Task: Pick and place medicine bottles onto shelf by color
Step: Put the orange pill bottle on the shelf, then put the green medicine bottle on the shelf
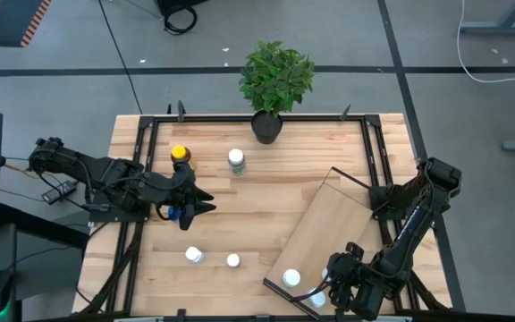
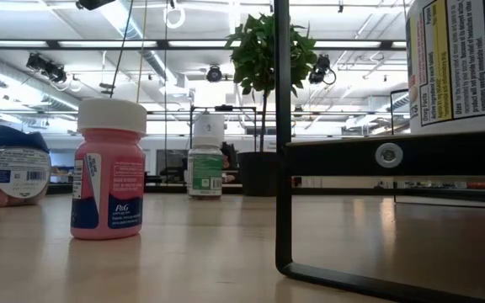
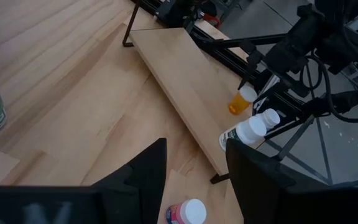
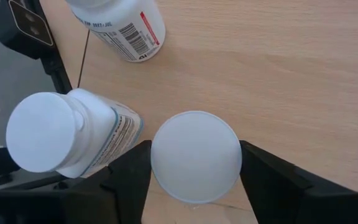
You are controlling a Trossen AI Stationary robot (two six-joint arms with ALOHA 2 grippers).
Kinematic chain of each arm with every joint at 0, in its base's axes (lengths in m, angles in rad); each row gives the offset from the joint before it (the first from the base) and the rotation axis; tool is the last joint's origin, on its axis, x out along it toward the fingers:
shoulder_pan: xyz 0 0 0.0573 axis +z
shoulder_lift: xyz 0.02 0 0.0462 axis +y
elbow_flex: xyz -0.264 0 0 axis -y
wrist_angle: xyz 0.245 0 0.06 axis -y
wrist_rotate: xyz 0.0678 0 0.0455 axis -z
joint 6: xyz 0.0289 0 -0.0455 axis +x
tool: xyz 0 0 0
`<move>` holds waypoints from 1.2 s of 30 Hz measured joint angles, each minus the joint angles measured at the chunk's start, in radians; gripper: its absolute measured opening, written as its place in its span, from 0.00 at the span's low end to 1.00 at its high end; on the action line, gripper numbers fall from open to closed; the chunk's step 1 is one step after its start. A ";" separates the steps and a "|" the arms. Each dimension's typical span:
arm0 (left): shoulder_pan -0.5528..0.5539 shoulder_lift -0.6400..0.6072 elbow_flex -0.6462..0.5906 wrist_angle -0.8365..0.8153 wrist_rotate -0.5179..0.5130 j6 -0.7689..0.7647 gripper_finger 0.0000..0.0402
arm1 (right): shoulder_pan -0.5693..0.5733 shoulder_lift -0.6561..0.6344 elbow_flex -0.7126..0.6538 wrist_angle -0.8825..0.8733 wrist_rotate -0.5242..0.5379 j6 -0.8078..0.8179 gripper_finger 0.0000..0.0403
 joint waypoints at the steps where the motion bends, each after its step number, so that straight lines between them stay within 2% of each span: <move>1: 0.000 0.000 0.000 0.000 0.000 0.000 0.43 | 0.000 0.000 0.000 0.000 -0.003 0.000 0.60; 7: 0.000 0.000 0.000 0.000 0.000 0.000 0.43 | 0.000 0.003 -0.002 -0.012 -0.019 0.000 0.63; 27: 0.000 0.000 0.000 0.000 0.000 0.000 0.43 | 0.000 -0.004 0.063 -0.065 -0.045 -0.009 0.64; 36: 0.002 0.000 0.000 0.012 0.000 0.000 0.43 | 0.000 -0.078 0.063 -0.095 -0.055 -0.003 0.64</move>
